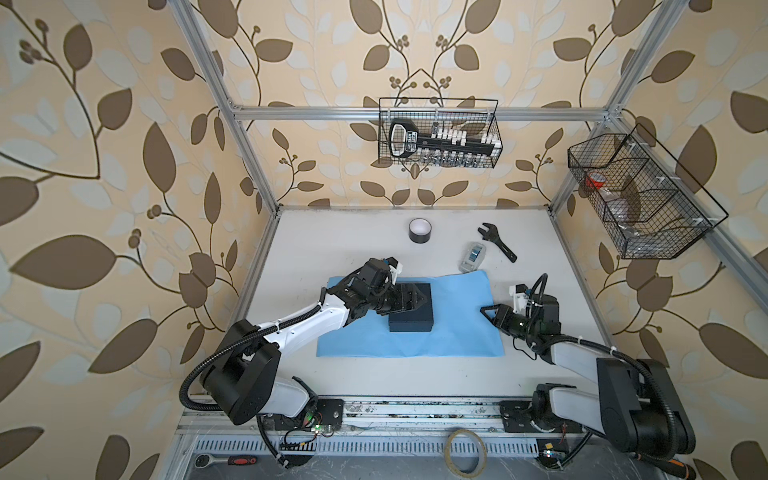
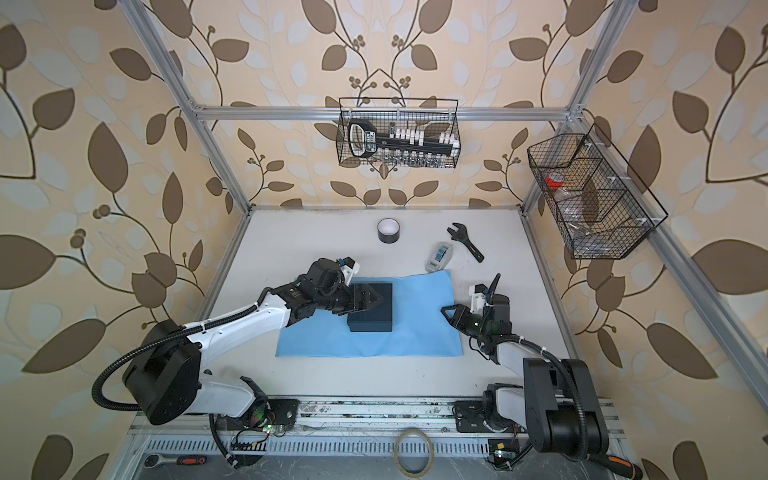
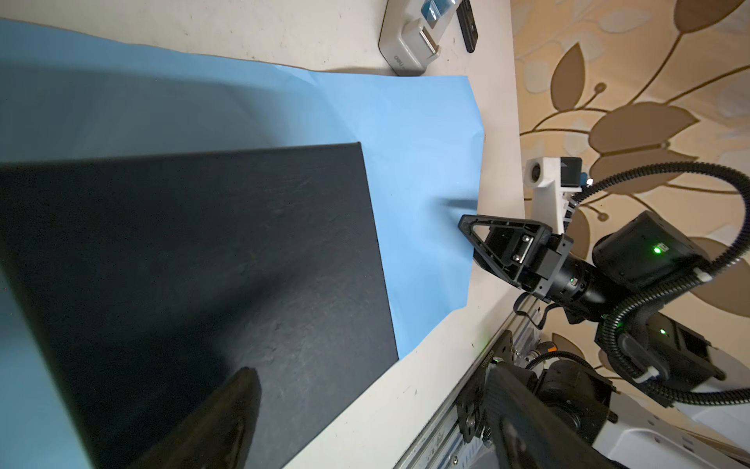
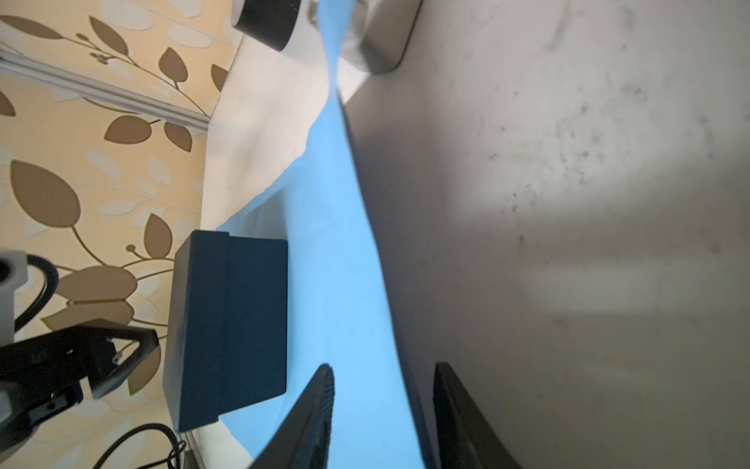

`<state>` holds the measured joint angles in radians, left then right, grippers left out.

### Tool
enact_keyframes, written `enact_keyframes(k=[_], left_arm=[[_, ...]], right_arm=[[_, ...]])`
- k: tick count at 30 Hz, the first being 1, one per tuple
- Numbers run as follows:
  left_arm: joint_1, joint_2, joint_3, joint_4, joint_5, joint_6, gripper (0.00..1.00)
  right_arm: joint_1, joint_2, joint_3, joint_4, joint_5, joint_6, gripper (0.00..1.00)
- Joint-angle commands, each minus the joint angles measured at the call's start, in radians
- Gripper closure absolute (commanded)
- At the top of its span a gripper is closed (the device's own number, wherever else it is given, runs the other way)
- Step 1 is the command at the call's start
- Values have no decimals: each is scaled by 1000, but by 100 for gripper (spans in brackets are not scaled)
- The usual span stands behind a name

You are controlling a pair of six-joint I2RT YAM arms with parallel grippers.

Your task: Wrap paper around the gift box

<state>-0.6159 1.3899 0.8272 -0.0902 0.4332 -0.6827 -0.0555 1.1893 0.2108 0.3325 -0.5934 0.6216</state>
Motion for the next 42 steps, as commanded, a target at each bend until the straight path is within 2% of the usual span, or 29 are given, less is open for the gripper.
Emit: enact_keyframes(k=[1,8,16,22,27,35,42], left_arm=[[-1,-55,27,-16,-23,26,12],[-2,-57,42,-23,-21,25,12],[-4,-49,65,-17,-3,2,12],[-53,-15,118,-23,-42,-28,13],[-110,44,197,-32,-70,-54,18],[-159,223,343,-51,-69,-73,29],[-162,320,429,-73,-72,-79,30]], right_arm=[[-3,-77,-23,-42,-29,-3,67],[42,-206,-10,-139,-8,-47,78],[192,-198,41,-133,70,-26,91],[321,-190,84,-115,163,31,94],[414,-172,126,-119,233,68,94],[504,-141,168,-110,296,104,94],[554,-103,176,-69,322,133,94]])
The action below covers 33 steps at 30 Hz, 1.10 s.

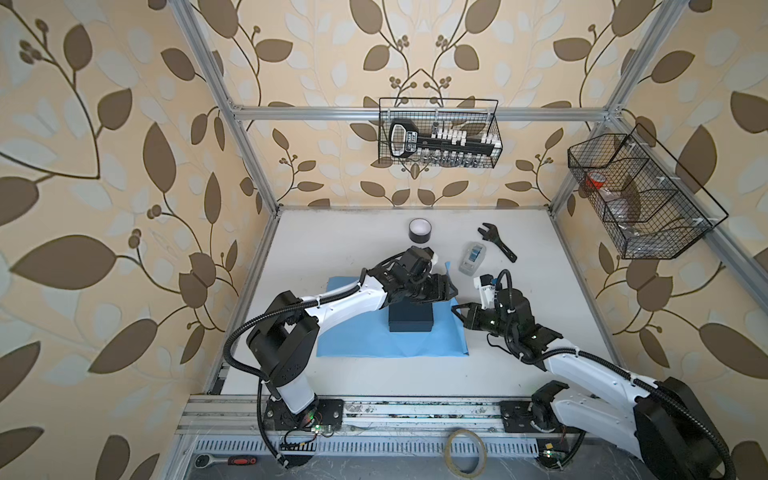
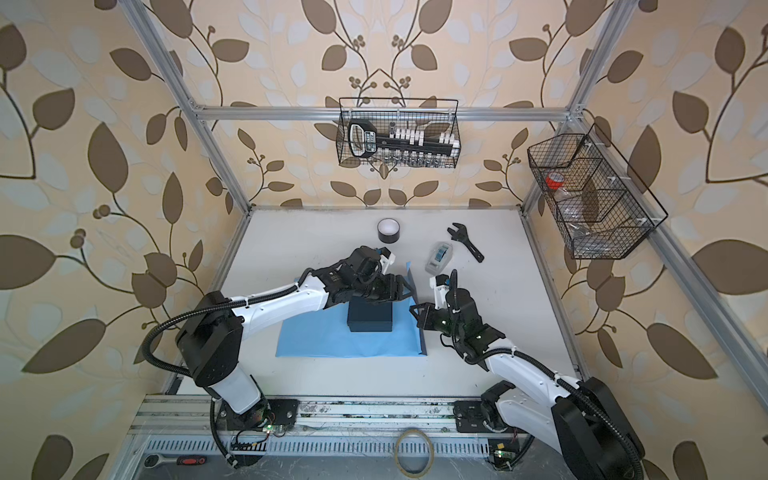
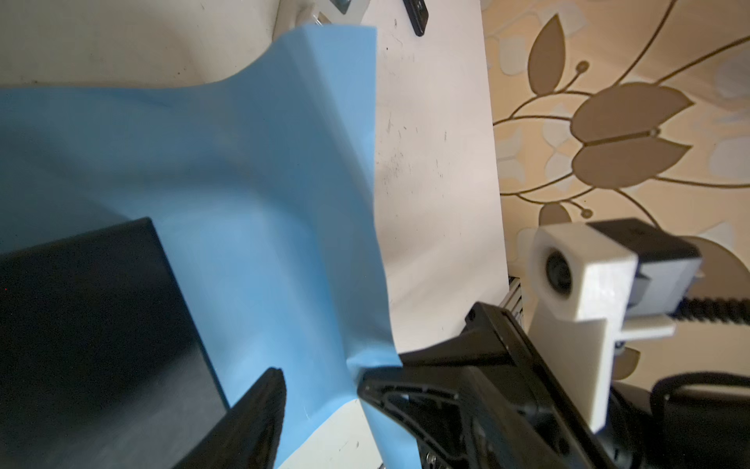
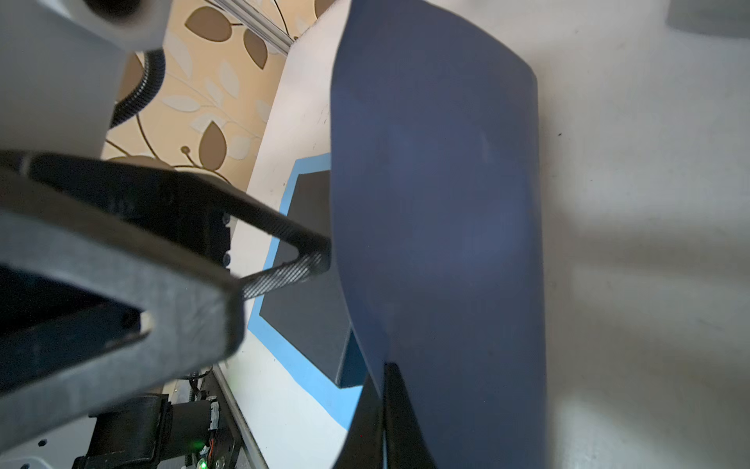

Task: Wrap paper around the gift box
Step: 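Lift the paper edge with the right gripper and fold it over the box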

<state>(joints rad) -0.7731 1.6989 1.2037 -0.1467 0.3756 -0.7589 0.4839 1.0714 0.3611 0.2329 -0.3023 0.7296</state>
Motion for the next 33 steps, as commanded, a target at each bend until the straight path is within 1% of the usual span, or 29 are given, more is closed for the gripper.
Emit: enact_keyframes(k=[1,5,11,14,20,25,30,33], left_arm=[[-6,21,63,-27,-22,2,31],[-9,58,105,-76,-63,24,35],[-15,93,148,-130,-117,57,50],[-25,99,164,-148,-149,71,55],[-28,120,186,-159,-149,87,70],[-28,125,186,-159,-159,91,78],[-28,125,186,-160,-167,107,89],[-26,125,186,-160,-163,116,95]], right_arm=[[20,19,25,37,34,29,94],[38,35,24,57,48,40,93],[55,52,27,74,57,50,92],[60,54,24,74,66,52,92],[70,61,27,80,71,57,92],[81,76,29,87,73,60,91],[86,74,32,89,67,62,87],[87,49,35,60,67,48,82]])
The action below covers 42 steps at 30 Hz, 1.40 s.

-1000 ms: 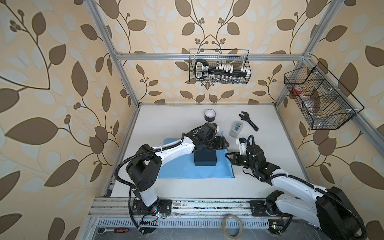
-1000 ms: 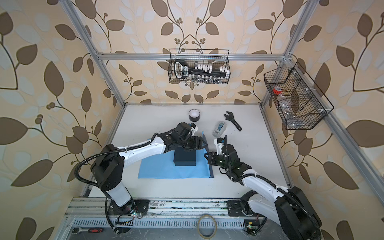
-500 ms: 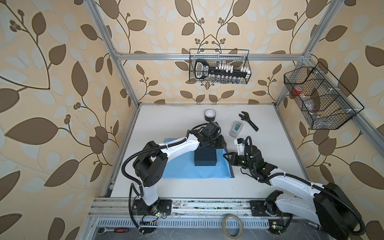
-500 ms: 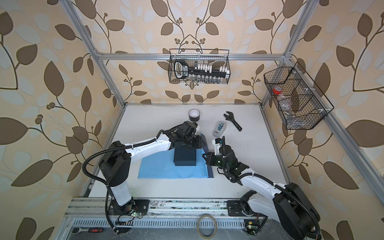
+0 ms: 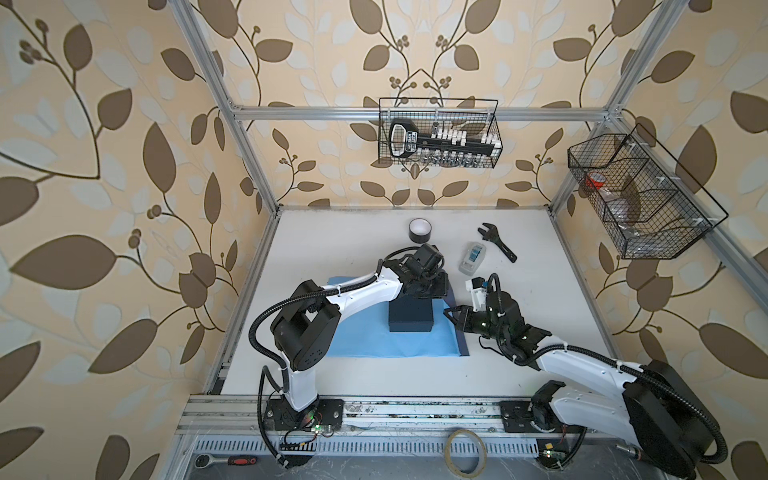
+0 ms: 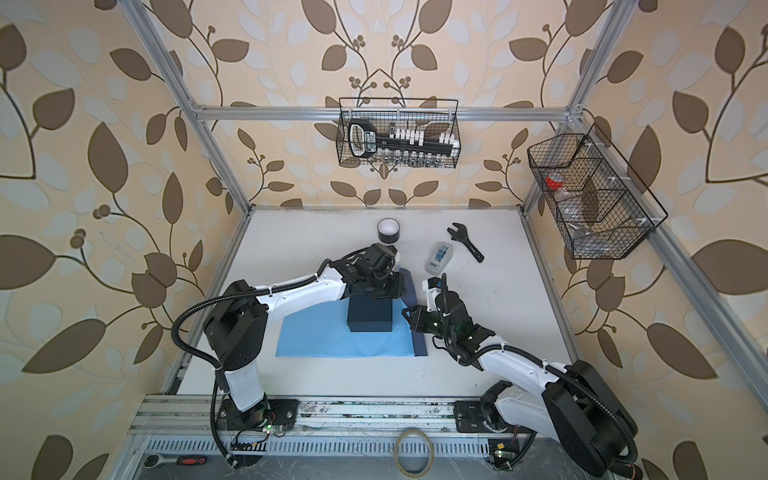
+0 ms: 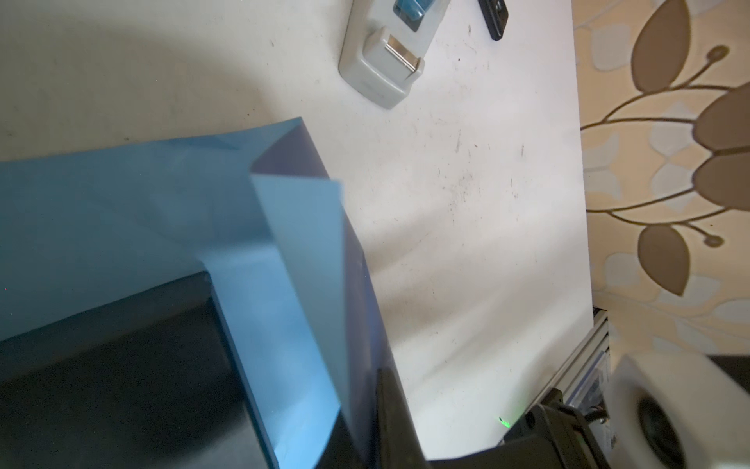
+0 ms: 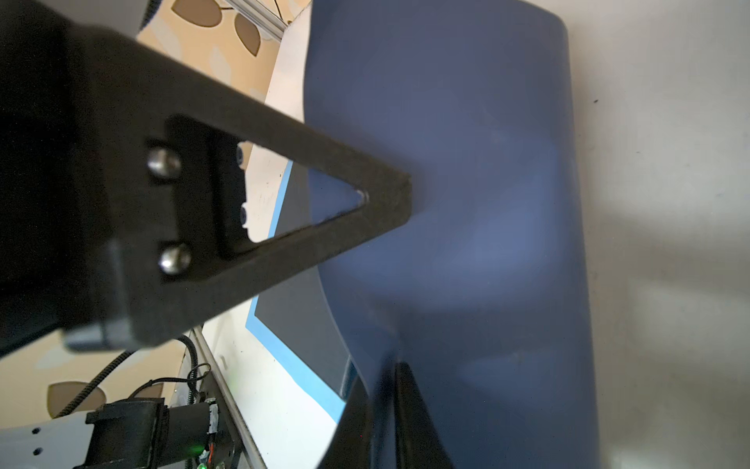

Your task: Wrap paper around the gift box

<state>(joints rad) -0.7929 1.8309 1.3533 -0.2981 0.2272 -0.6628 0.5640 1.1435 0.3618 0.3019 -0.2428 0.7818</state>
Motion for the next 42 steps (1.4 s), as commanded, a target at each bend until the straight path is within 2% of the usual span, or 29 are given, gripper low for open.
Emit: enact_keyframes(k=[1,6,10,15,18,24,31,37,42], left_arm=[[-5,-9,35,-9,-9,23,97],[13,-34,18,-1,42,35,100],[47,-78,-15,8,119,53,100],[103,-134,-74,-1,215,90,100],[155,-166,-121,8,270,108,100],[253,-213,-192,16,349,144,100],[359,-268,-274,34,400,188,100],[432,-282,-304,20,436,206,100],[452,-263,-303,10,455,213,100]], right_arm=[[5,-35,36,-26,5,-13,80],[-23,-129,42,-130,-13,-57,67],[-97,-230,50,-247,-46,-117,56],[-194,-291,67,-344,-79,-183,49],[-207,-290,82,-359,-77,-206,44],[-186,-233,108,-327,-66,-213,31],[-105,-115,167,-291,-9,-221,17],[-42,20,231,-243,30,-211,10],[-15,127,275,-189,28,-184,4]])
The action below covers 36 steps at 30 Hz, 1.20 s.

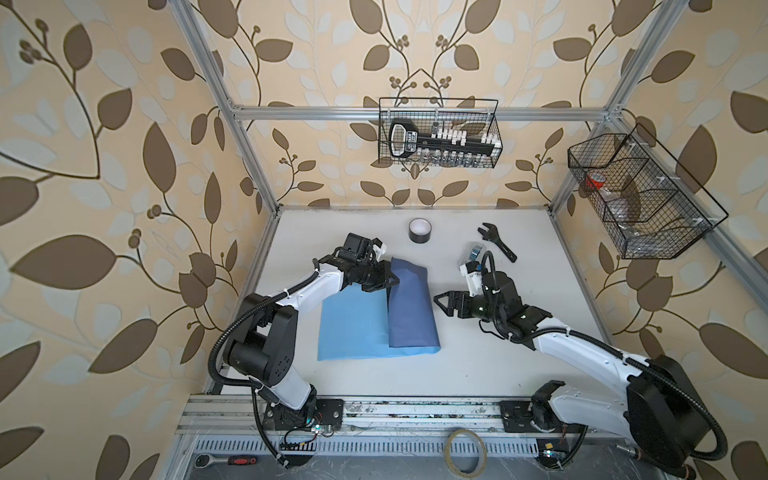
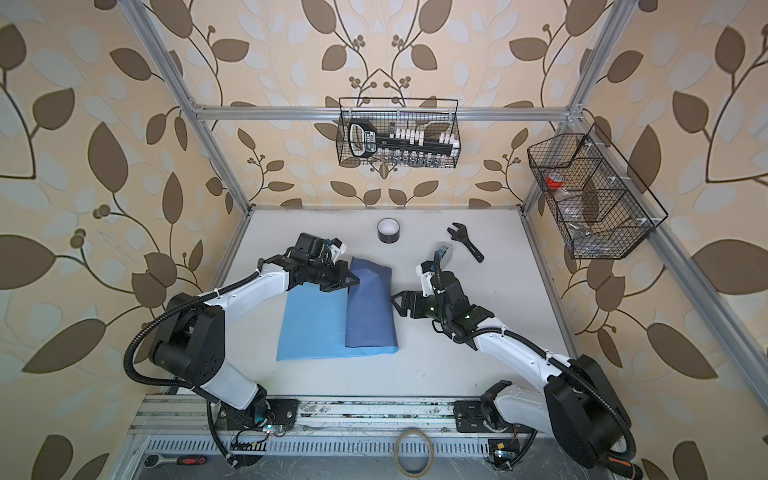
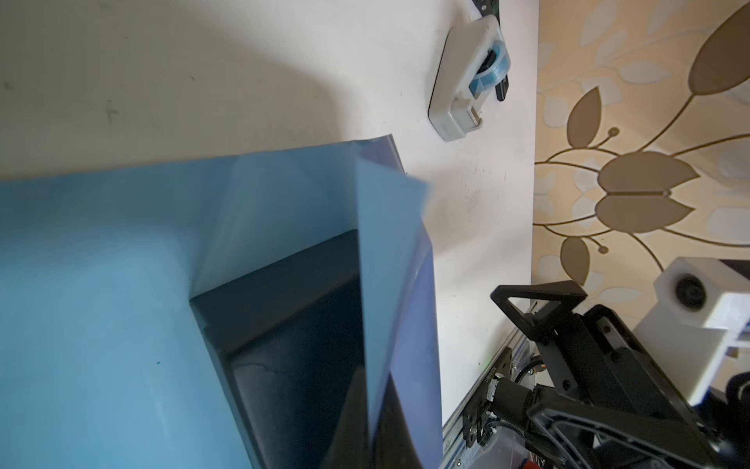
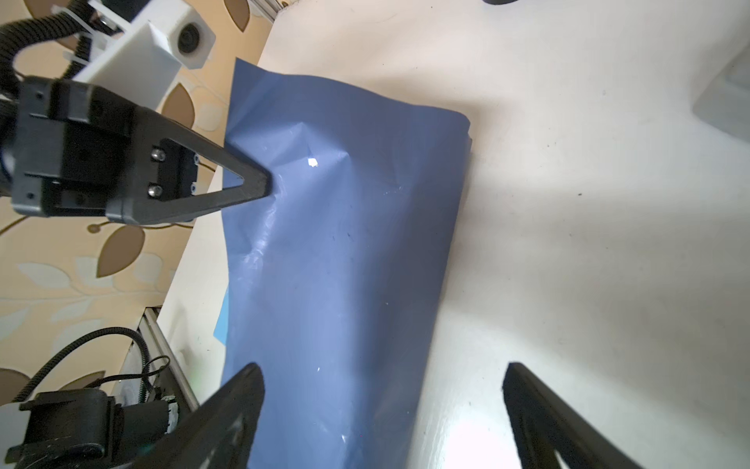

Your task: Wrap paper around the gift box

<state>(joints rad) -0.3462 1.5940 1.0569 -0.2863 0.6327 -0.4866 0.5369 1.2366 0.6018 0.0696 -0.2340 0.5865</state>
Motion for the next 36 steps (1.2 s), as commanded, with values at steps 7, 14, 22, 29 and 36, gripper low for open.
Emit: enact_keyframes(k=[7,14,22,29,36], left_arm=[[19,-9,-22,7,61,32,100],[27,-14,-41,5,53,32,100],[43,-17,-53,-7,22,43,100],[55,-25,-78,-18,-27,45,100],[65,-55,-112,-21,-109,28,96]], right_arm=[[46,154,111,61,20,12,1],[60,250,160,59,22,-7,1],[83,325,178,61,15,-17,1],[98,358,174,63,18,-17,1],[117,384,169,74,23,-10,1]])
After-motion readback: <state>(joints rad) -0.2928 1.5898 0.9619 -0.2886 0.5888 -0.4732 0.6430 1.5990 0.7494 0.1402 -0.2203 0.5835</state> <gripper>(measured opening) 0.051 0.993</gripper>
